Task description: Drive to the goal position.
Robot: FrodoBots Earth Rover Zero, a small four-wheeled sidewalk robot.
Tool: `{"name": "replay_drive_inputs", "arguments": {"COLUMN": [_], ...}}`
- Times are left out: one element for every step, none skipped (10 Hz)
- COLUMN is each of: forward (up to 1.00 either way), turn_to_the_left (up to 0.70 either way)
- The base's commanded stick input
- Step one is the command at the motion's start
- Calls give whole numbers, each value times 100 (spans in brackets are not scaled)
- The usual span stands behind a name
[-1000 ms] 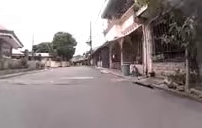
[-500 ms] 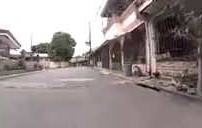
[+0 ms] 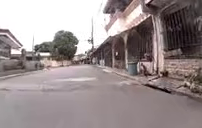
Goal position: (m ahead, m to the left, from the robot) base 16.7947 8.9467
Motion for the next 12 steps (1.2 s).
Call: {"name": "replay_drive_inputs", "arguments": {"forward": [70,70,70,70,70,70,70,70,70,70,70,70], "turn_to_the_left": [0,0,0,0,0,0,0,0,0,0,0,0]}}
